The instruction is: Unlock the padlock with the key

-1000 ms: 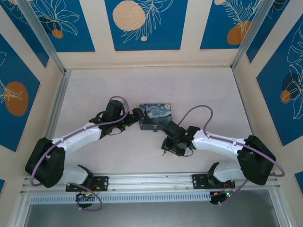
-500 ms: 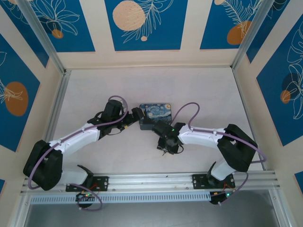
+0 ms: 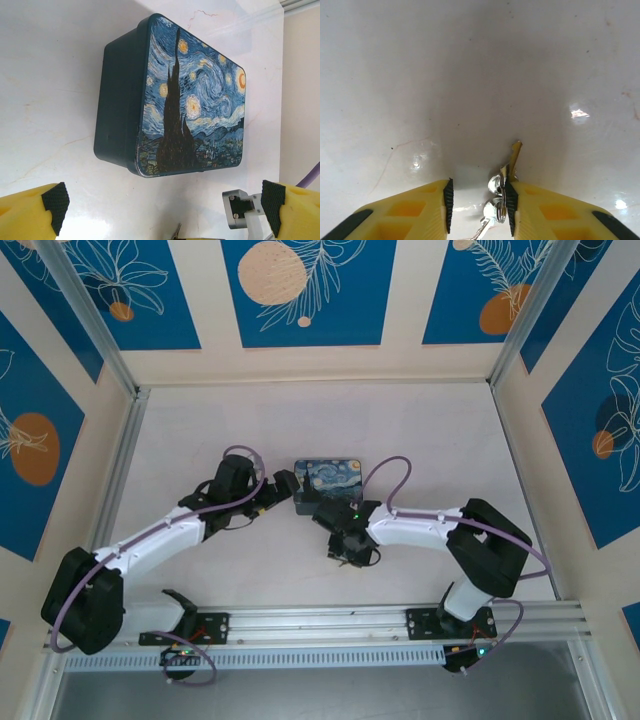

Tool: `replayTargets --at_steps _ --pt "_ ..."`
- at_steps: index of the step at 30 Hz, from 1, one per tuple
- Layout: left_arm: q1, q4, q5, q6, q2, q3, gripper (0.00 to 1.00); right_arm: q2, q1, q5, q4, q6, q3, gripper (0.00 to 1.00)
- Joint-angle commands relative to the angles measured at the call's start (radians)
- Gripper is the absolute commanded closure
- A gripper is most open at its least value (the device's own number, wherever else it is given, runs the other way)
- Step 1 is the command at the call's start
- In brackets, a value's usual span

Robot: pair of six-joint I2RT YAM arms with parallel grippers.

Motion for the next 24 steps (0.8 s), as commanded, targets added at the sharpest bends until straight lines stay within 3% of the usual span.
replayTargets --at_steps 1,16,24 --pt "0.007 -0.023 -0.015 0.025 -0.026 -0.015 0.0 0.009 0.008 0.024 -0.048 0.042 -0.055 0.65" --pt "0.006 -0.028 -0.017 0.025 0.033 0.032 0.0 -0.038 -0.032 0.02 -0.035 0.001 -0.115 0.73" --pt "-0.001 -0.028 -0.028 0.021 0.089 0.058 0.0 -0.062 -0.083 -0.019 0.032 -0.101 -0.166 1.0"
